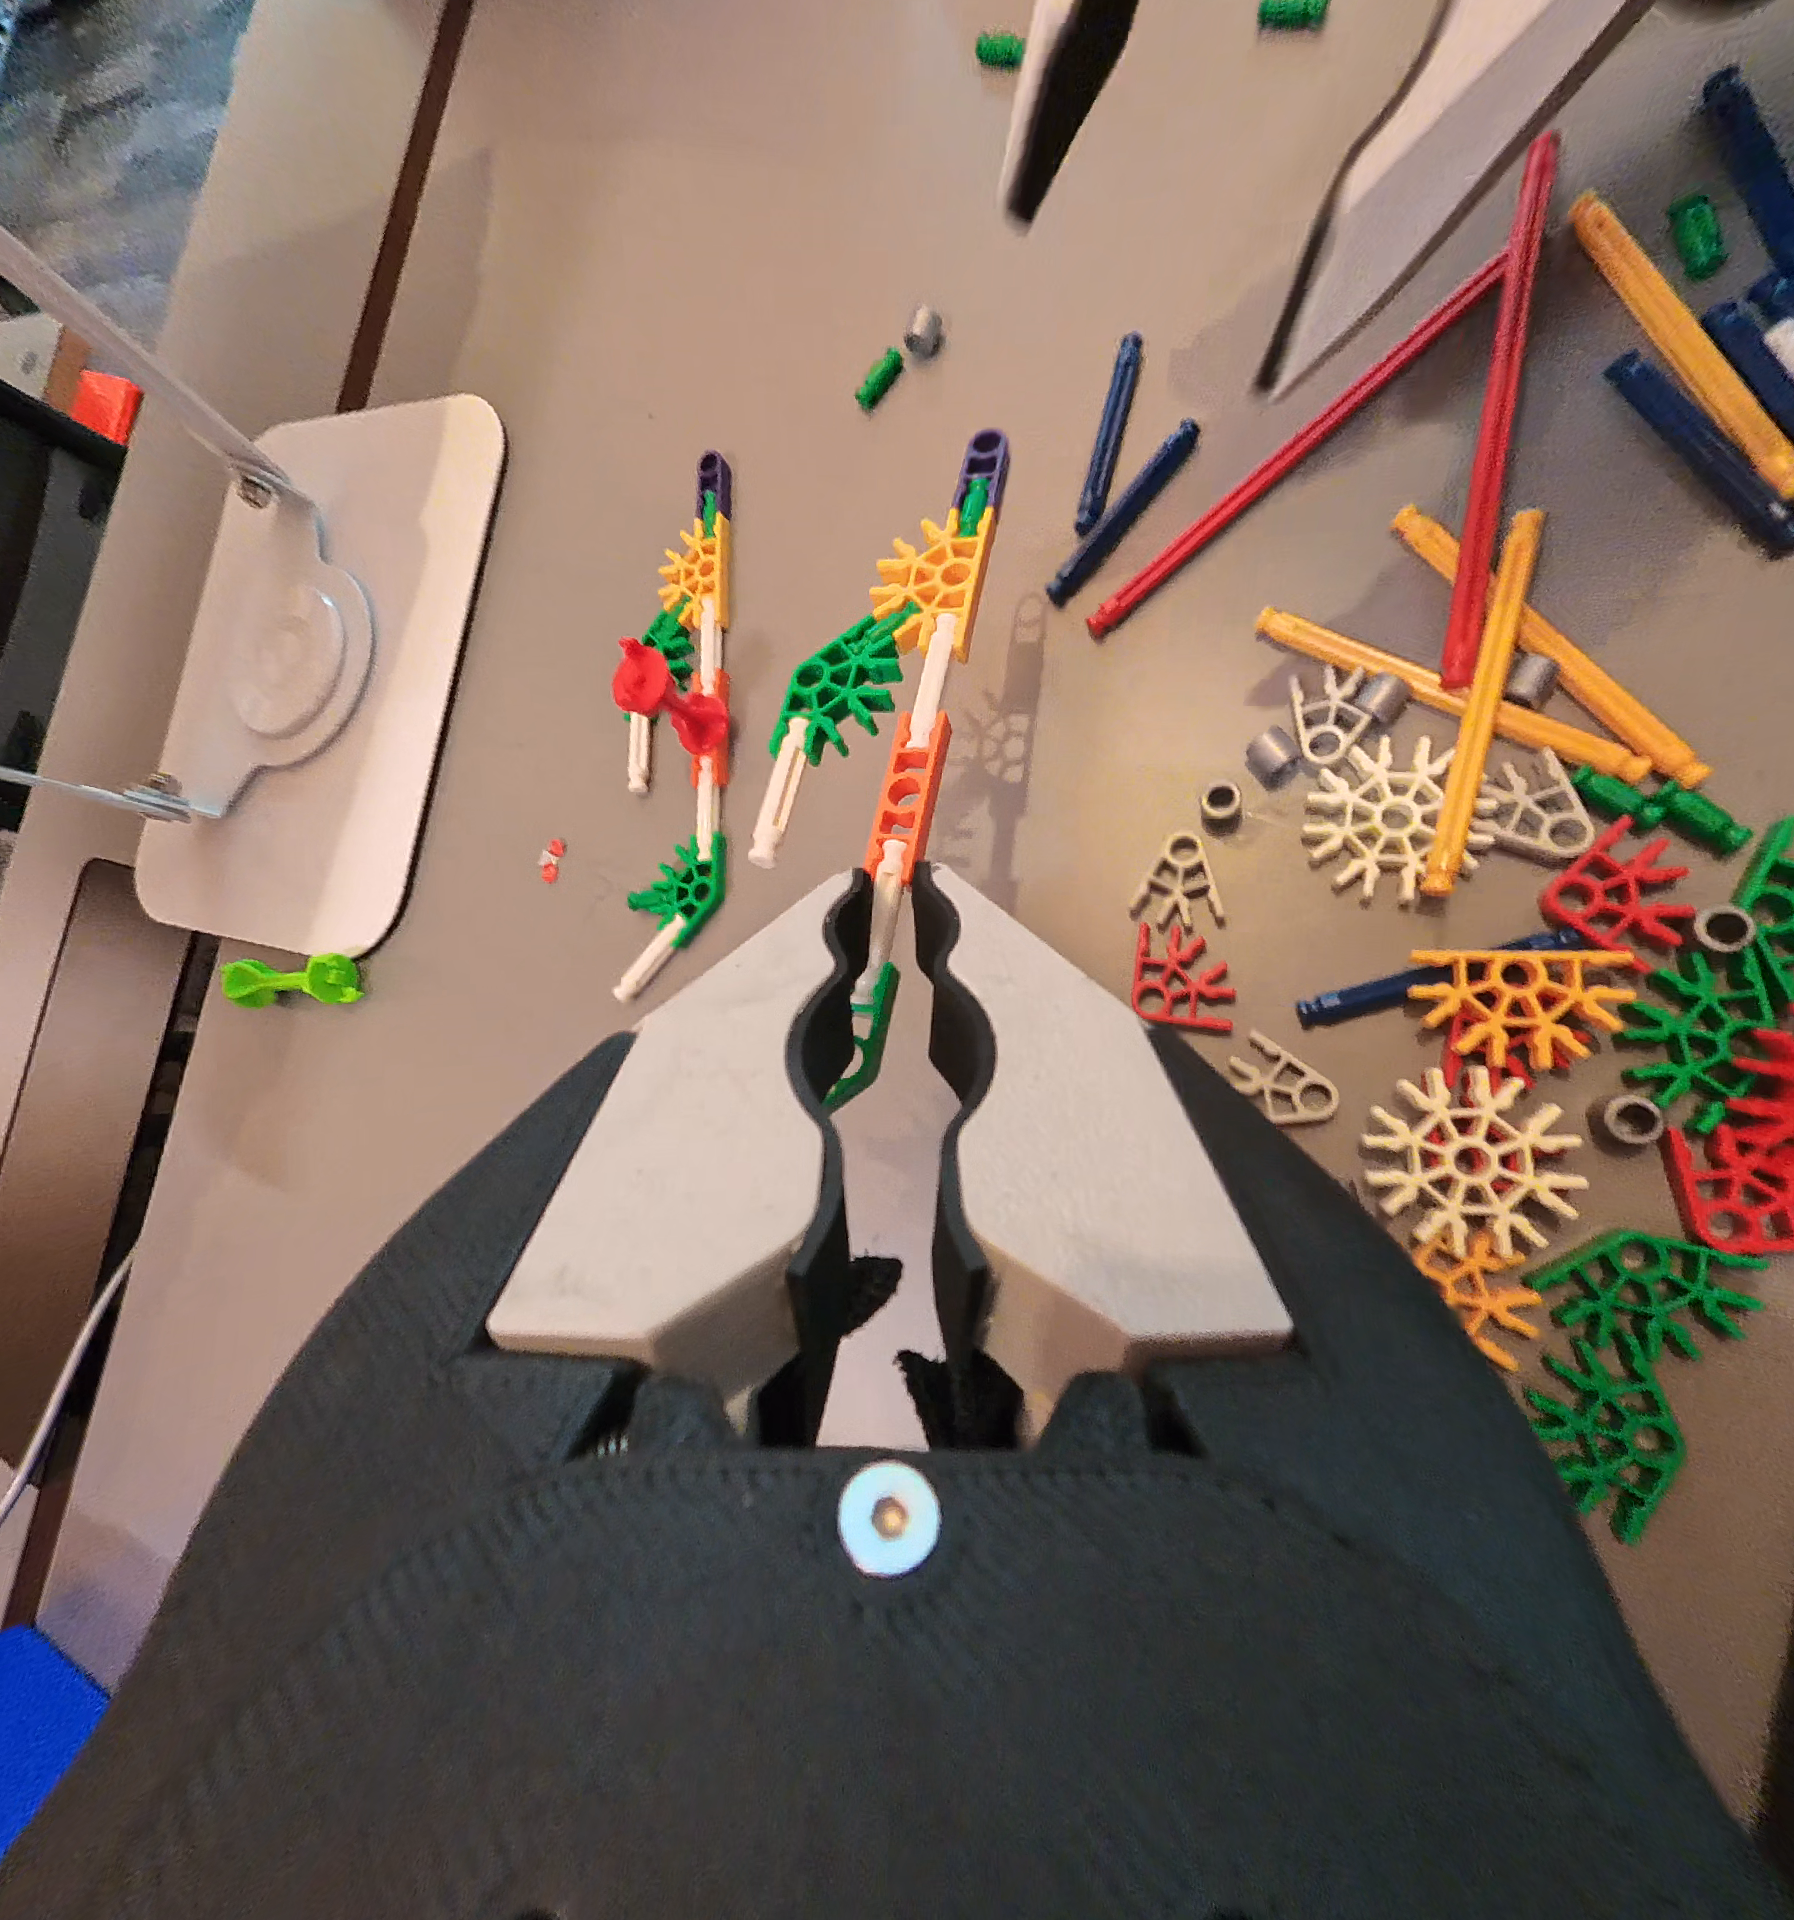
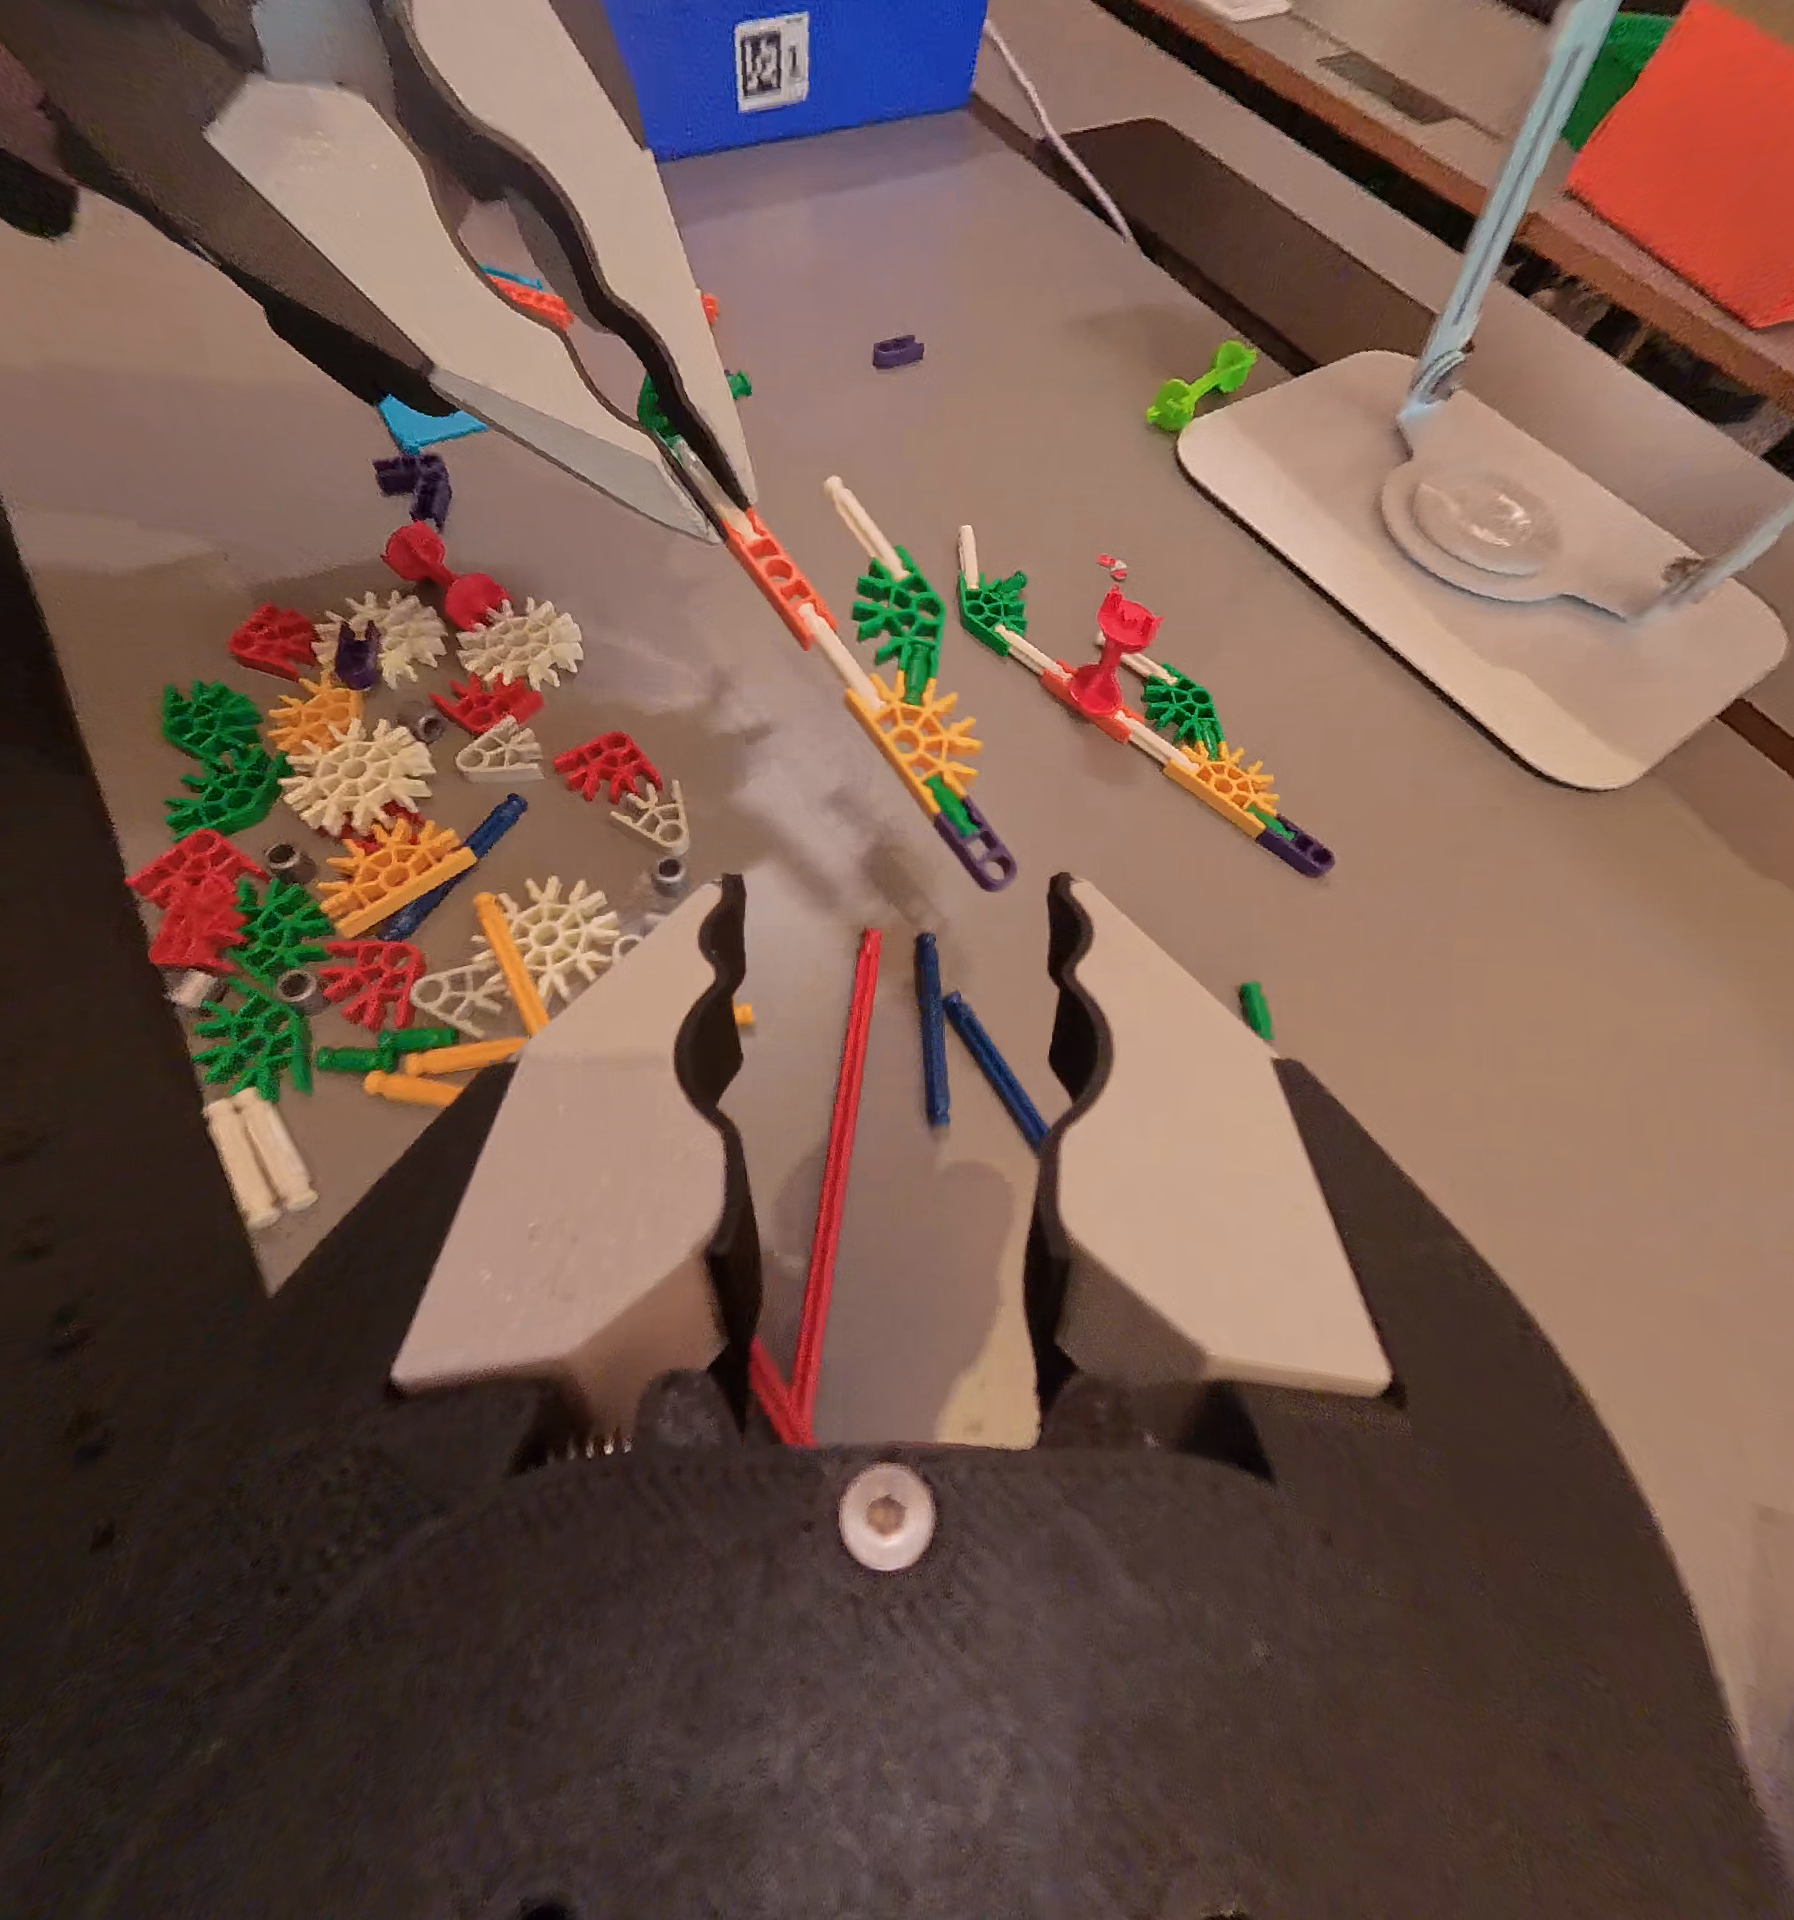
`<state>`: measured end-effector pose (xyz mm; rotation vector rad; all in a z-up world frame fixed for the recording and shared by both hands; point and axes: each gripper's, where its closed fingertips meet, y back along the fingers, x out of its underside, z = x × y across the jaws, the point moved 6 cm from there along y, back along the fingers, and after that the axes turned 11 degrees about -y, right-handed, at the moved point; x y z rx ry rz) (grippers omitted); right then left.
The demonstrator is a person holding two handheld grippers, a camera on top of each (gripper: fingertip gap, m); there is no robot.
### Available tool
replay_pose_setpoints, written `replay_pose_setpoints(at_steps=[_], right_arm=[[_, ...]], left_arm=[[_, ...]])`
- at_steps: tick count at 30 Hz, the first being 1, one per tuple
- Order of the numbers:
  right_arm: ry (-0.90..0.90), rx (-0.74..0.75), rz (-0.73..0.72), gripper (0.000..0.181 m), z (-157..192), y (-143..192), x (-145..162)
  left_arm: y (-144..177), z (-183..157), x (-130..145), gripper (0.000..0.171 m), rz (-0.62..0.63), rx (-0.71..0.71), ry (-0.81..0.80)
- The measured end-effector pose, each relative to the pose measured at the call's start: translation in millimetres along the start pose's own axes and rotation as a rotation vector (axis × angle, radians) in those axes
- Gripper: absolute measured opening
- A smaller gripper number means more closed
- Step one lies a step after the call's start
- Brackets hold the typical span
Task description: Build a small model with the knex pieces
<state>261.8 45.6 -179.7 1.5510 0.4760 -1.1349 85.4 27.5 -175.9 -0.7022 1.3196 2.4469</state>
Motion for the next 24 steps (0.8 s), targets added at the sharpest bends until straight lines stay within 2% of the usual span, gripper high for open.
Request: replay_pose_setpoints(at_steps=[8,11,16,20,21,24], right_arm=[[0.006,-0.099,0.053,0.041,-41,-39,-23],[0.041,-0.100,0.104,0.046,-53,-45,-29],[0.029,-0.254,0.175,0.052,-54,-50,-31],[0.031,-0.367,0.225,0.037,-55,-52,-31],[0.042,-0.370,0.219,0.027,-58,-53,-32],[0.052,-0.396,0.208,0.024,-63,-53,-34]], left_arm=[[-7,21,-13,0.004,-0.035,-0.063,0.017],[-10,24,-15,0.004,-0.050,-0.065,0.012],[-7,19,-23,0.003,-0.094,-0.063,-0.092],[-5,19,-32,0.003,-0.141,-0.060,-0.144],[-5,20,-33,0.003,-0.145,-0.065,-0.153],[-7,24,-31,0.003,-0.160,-0.074,-0.144]])
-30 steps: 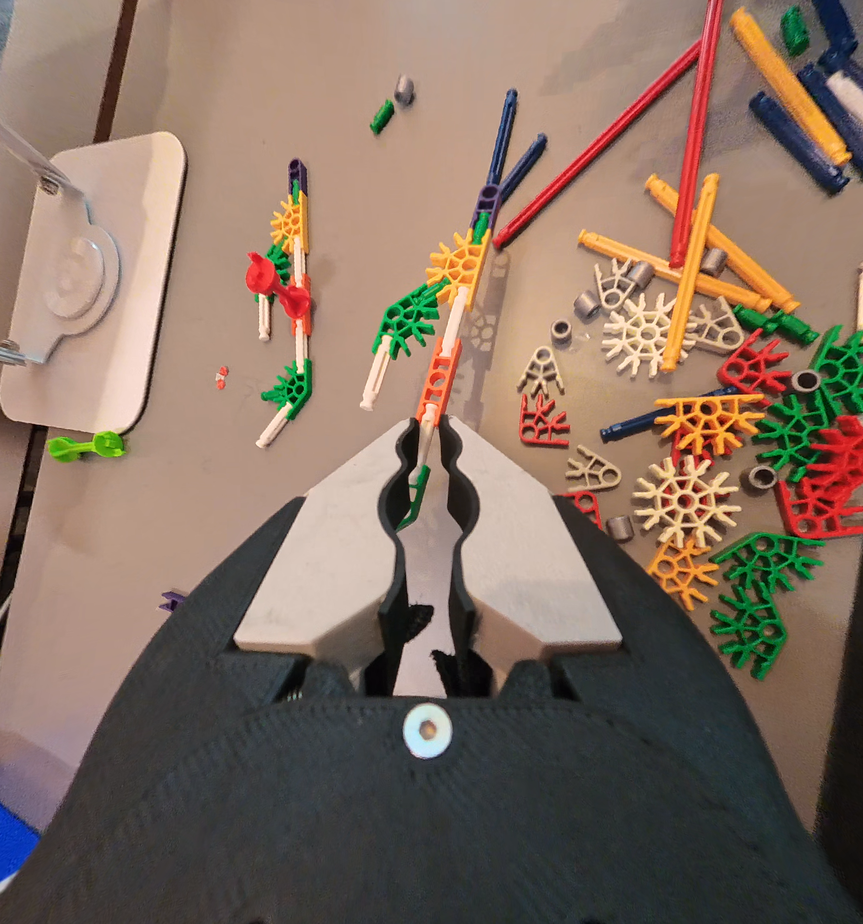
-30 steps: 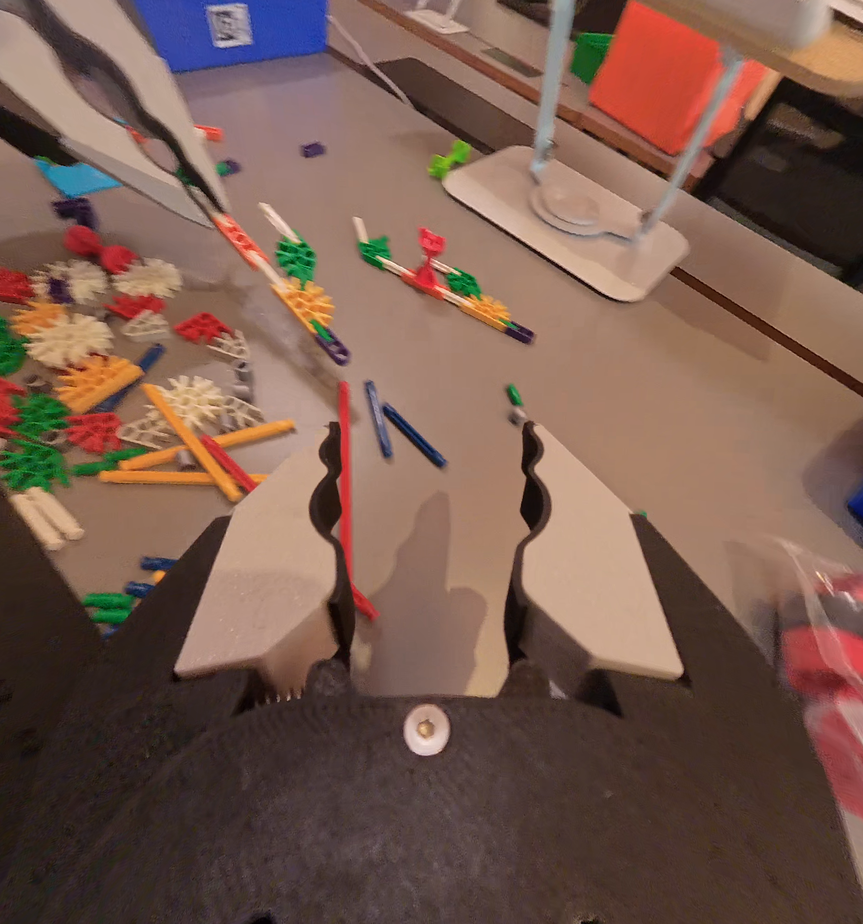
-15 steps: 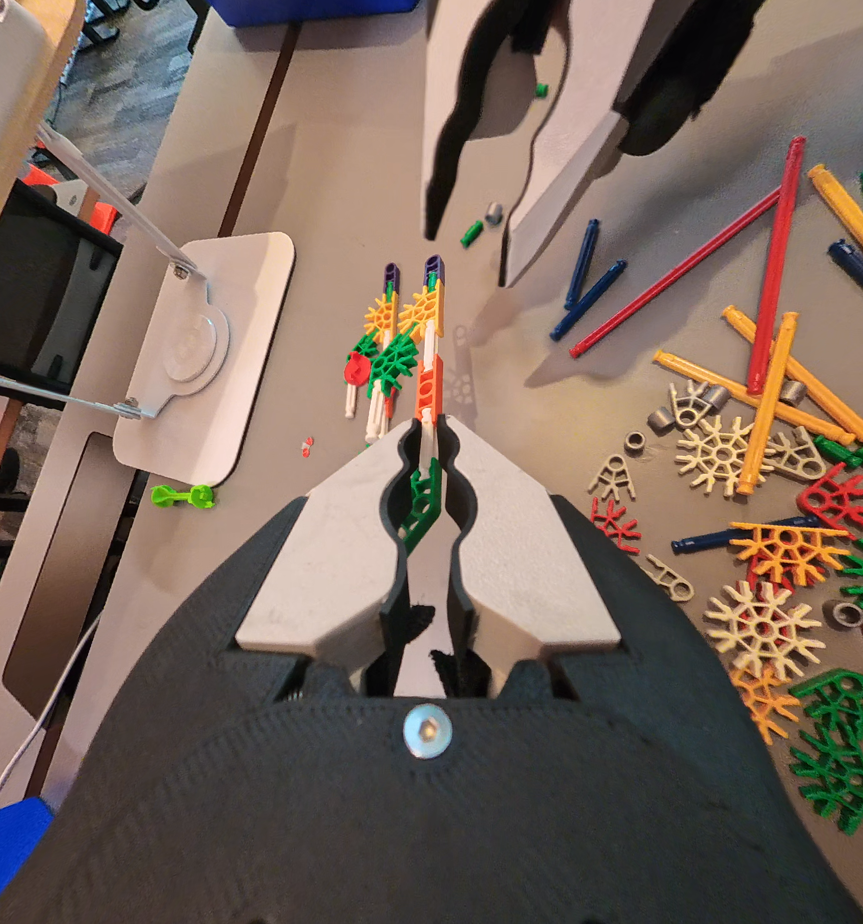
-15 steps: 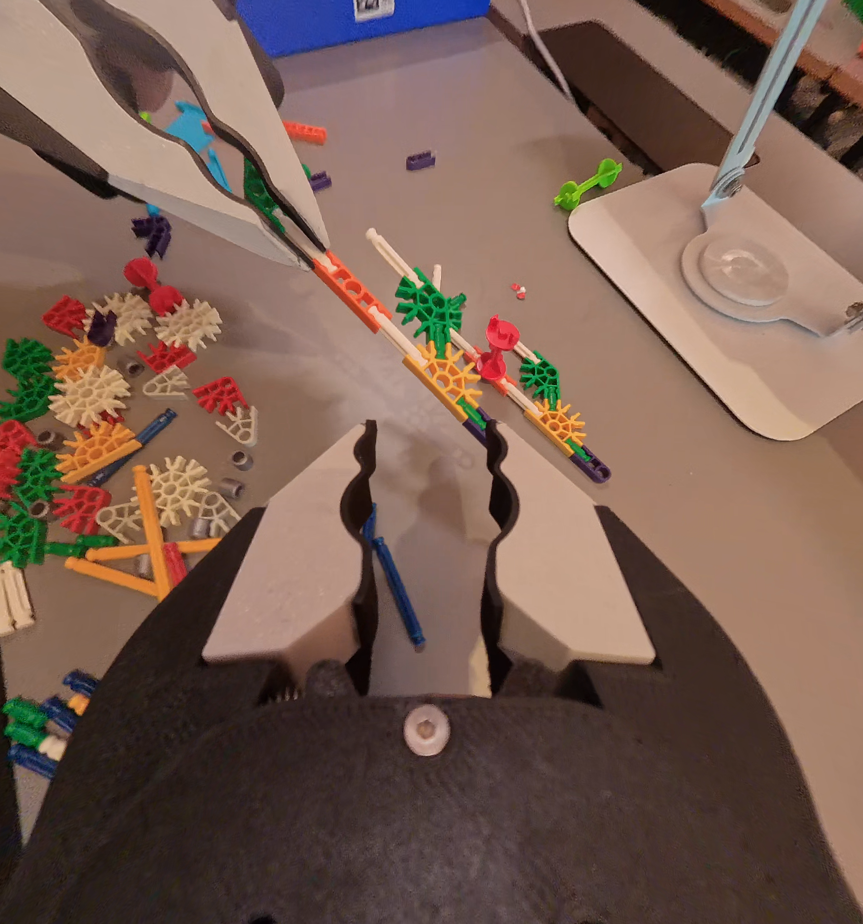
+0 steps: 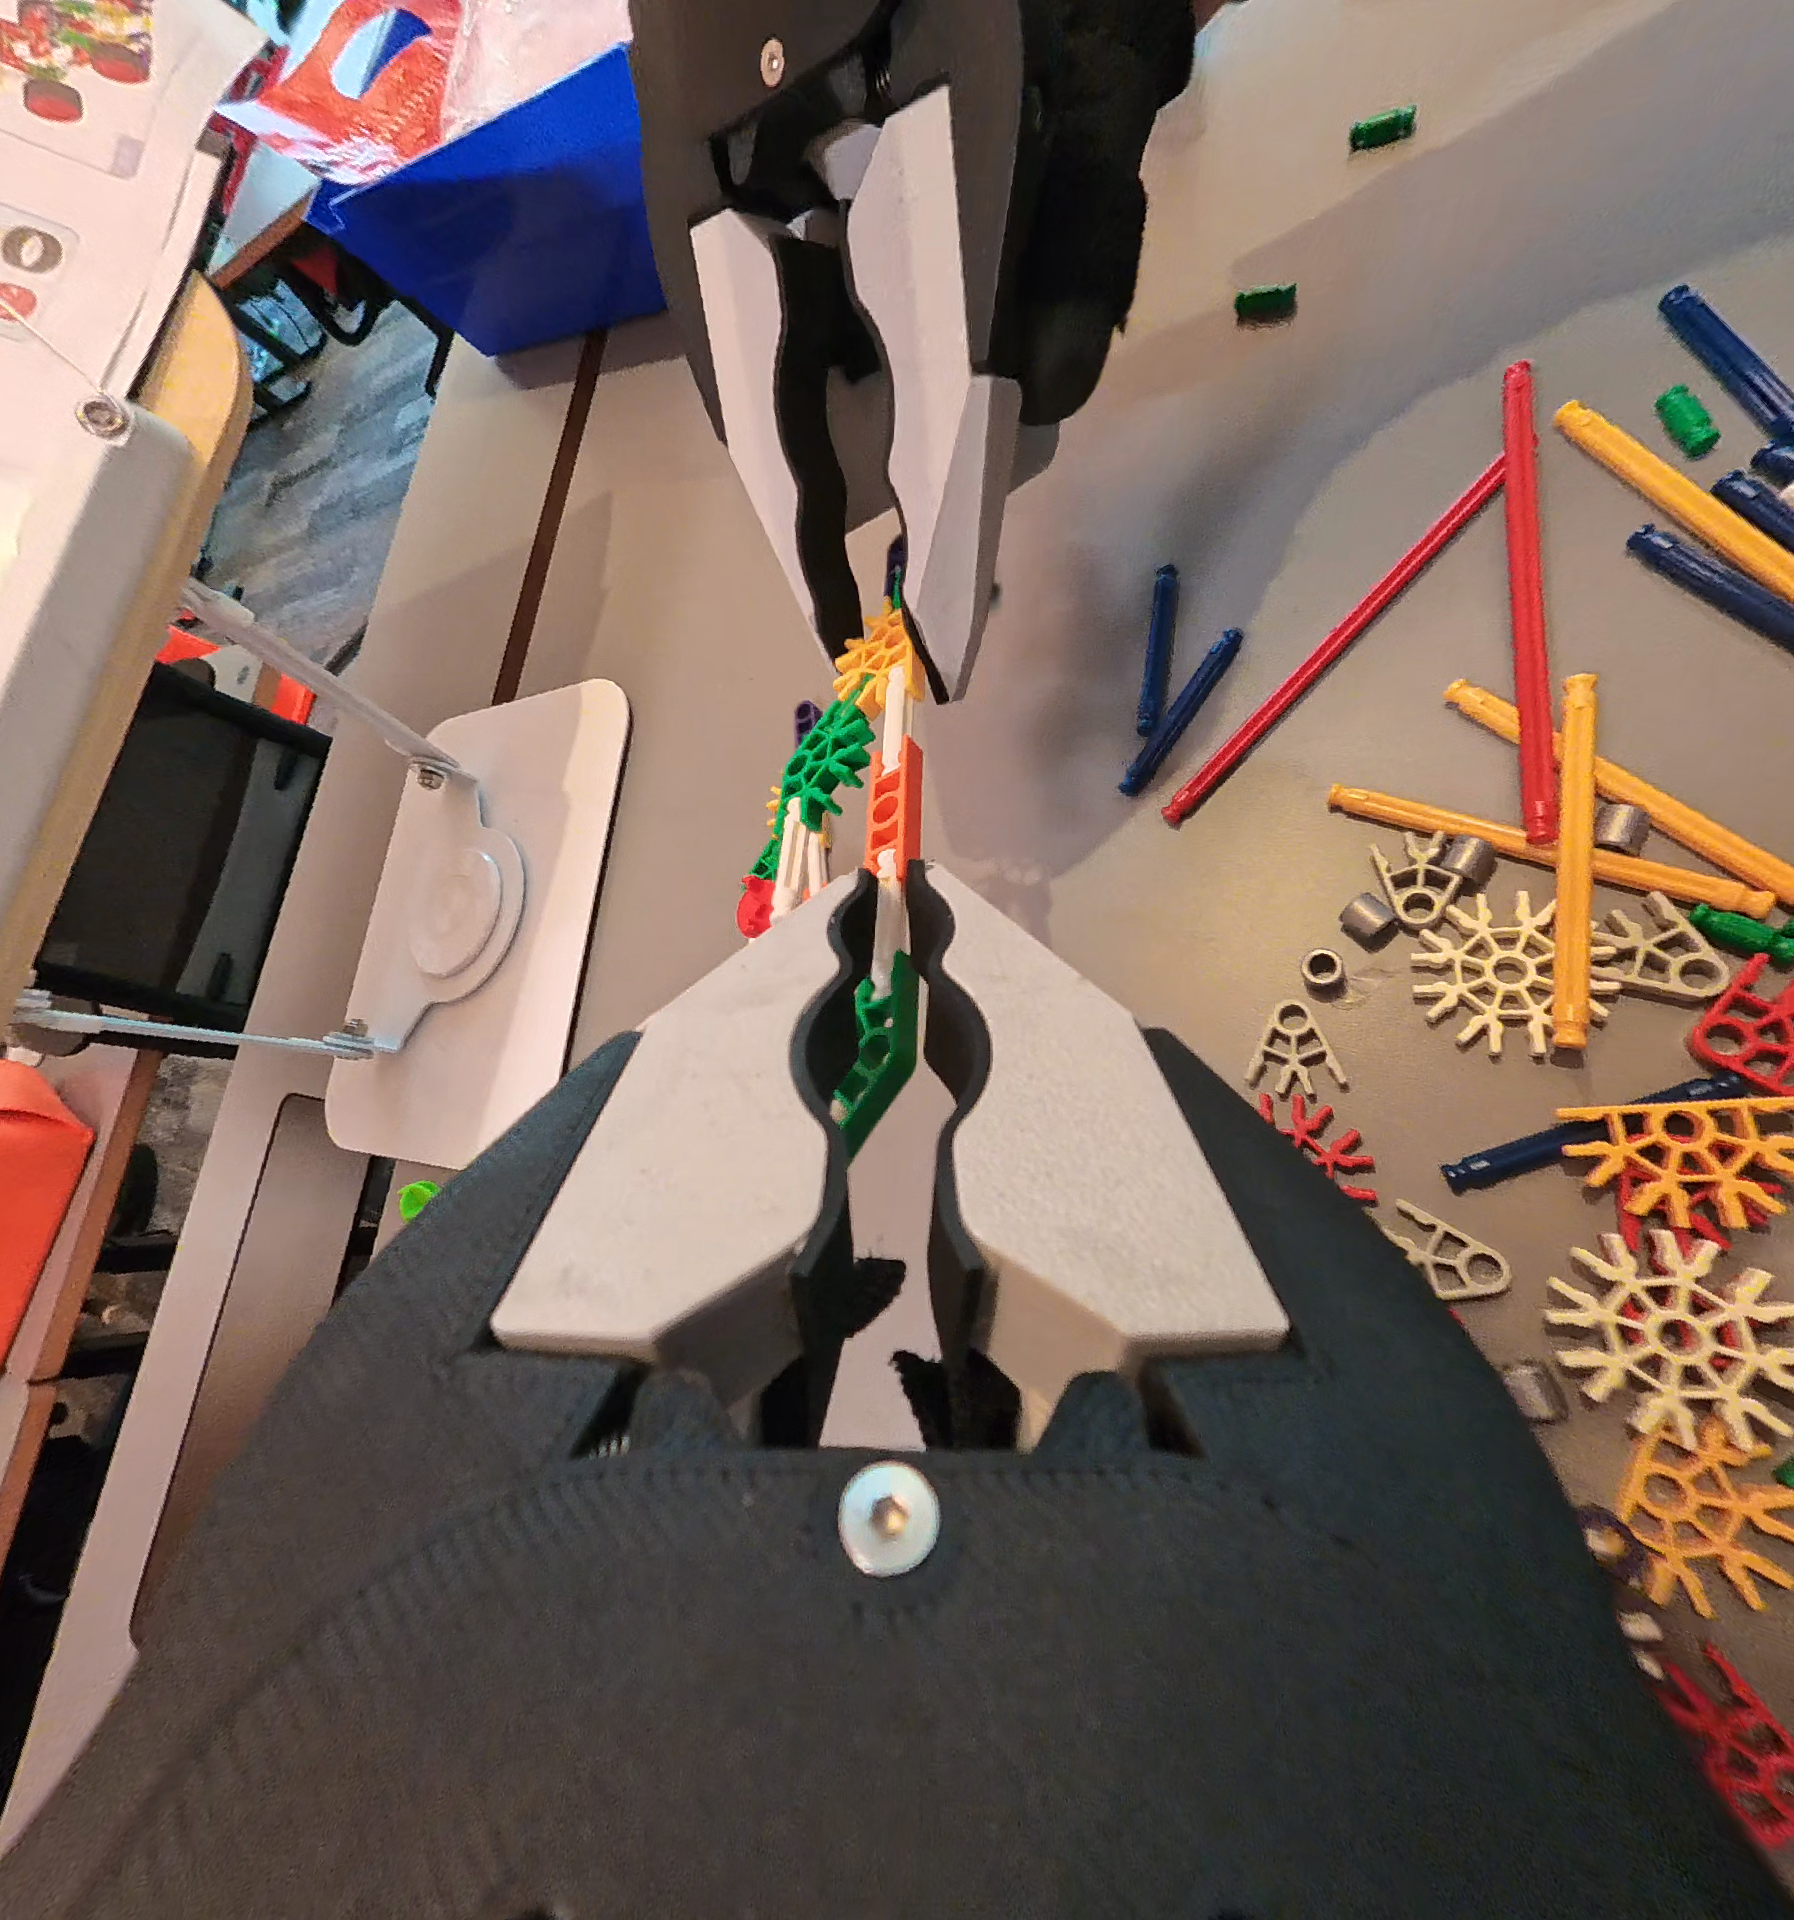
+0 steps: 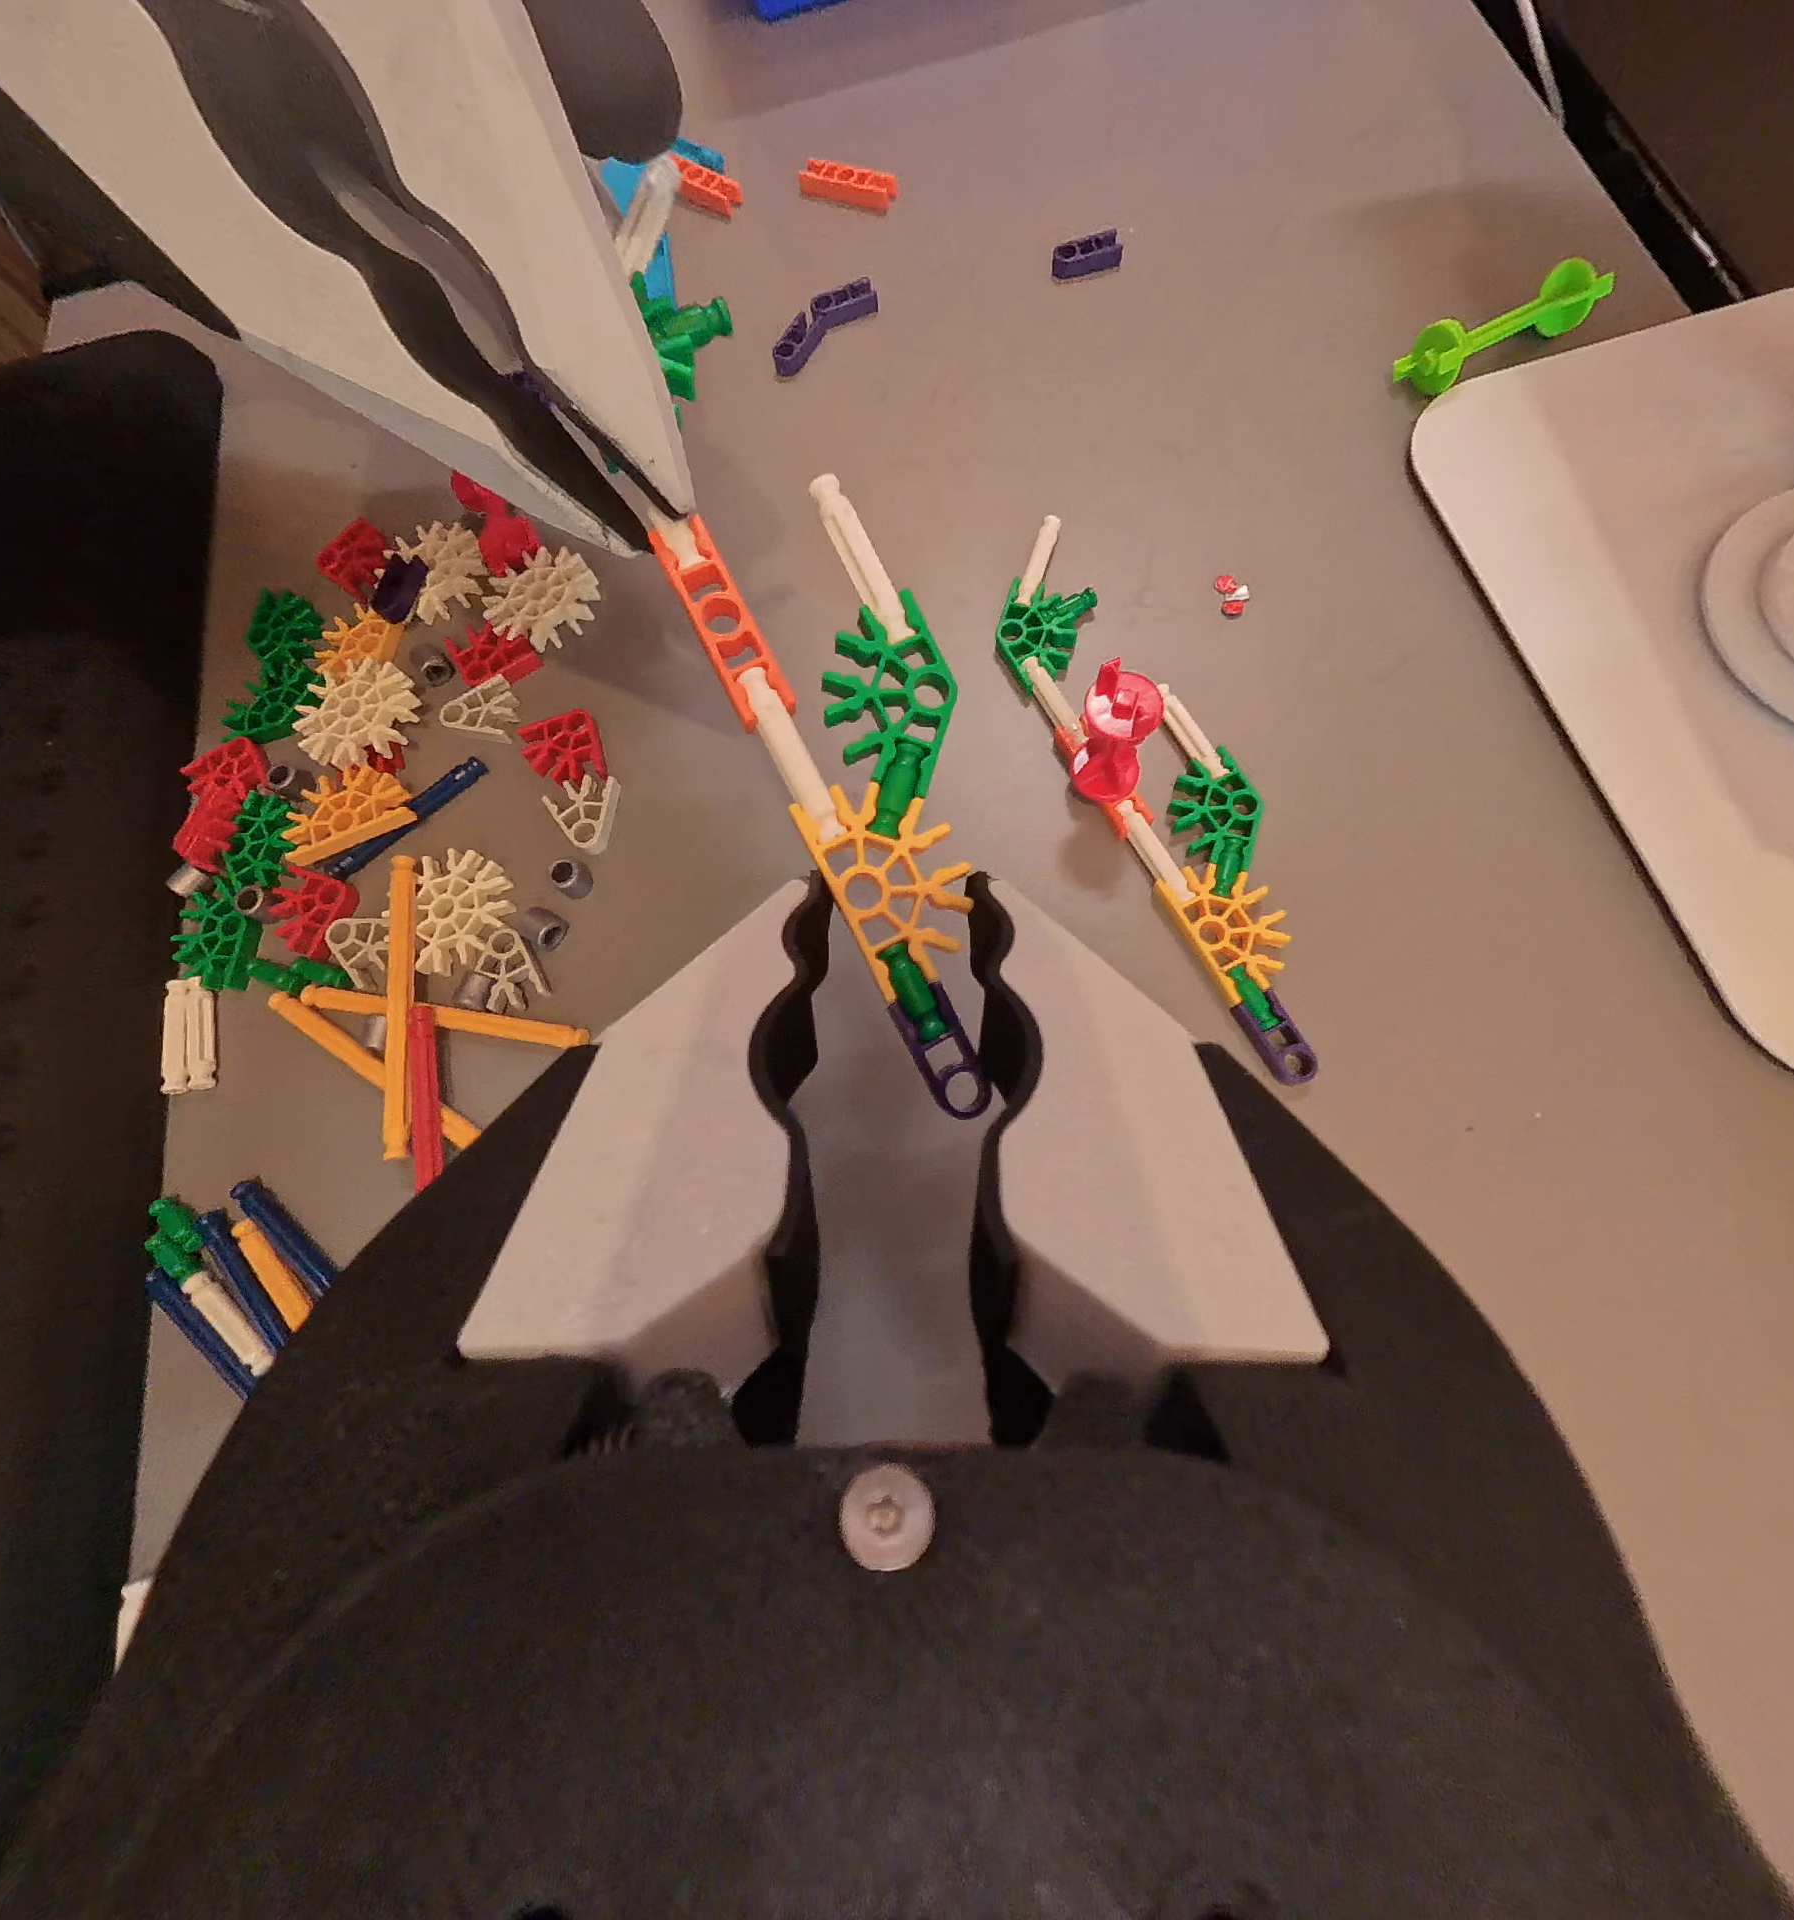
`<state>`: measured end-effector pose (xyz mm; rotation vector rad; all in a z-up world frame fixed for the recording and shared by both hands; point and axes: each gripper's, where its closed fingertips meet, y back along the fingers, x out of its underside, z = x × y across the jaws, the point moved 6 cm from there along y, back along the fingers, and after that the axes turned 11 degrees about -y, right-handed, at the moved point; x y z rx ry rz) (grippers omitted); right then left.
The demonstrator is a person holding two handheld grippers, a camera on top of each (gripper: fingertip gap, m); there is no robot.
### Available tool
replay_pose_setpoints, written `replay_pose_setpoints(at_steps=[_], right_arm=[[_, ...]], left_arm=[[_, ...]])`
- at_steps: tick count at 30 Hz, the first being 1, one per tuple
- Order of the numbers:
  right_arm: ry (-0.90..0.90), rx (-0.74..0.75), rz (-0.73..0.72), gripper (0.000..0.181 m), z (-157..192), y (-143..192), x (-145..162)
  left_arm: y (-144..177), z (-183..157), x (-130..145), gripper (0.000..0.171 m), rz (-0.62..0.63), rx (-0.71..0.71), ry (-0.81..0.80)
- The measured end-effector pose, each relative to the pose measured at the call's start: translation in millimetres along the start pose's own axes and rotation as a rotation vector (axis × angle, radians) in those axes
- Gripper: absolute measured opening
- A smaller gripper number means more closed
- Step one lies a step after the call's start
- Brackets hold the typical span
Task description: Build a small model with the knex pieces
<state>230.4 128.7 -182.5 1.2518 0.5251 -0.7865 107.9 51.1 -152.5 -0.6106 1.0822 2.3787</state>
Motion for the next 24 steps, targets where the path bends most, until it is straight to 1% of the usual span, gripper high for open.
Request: replay_pose_setpoints(at_steps=[5,9,11,13,15,16,18,19,21,22,24], right_arm=[[0.024,0.016,-0.022,0.023,-12,6,-7],[0.062,0.046,-0.019,0.022,-22,9,-13],[0.071,0.038,-0.013,0.022,-24,9,-13],[0.084,0.042,-0.020,0.022,-24,11,-14],[0.092,0.043,-0.033,0.022,-24,14,-14],[0.098,0.047,-0.043,0.022,-23,16,-14],[0.117,0.047,-0.064,0.022,-20,21,-14],[0.129,0.046,-0.073,0.022,-19,23,-15],[0.158,0.045,-0.091,0.021,-15,27,-16],[0.171,0.045,-0.098,0.021,-13,29,-17],[0.191,0.043,-0.101,0.021,-9,31,-18]], left_arm=[[-11,8,10,0.000,0.020,-0.040,0.011],[-21,18,17,0.000,0.006,-0.069,0.075],[-24,20,20,0.001,0.012,-0.069,0.093],[-25,23,21,0.010,0.006,-0.076,0.122],[-25,23,23,0.026,0.002,-0.039,0.186],[-25,23,25,0.036,-0.001,-0.010,0.238],[-26,18,27,0.044,-0.029,0.110,0.356],[-27,16,27,0.044,-0.042,0.149,0.397],[-30,12,29,0.029,-0.054,0.216,0.439],[-32,9,30,0.027,-0.048,0.255,0.454],[-34,9,30,0.014,-0.054,0.266,0.464]])
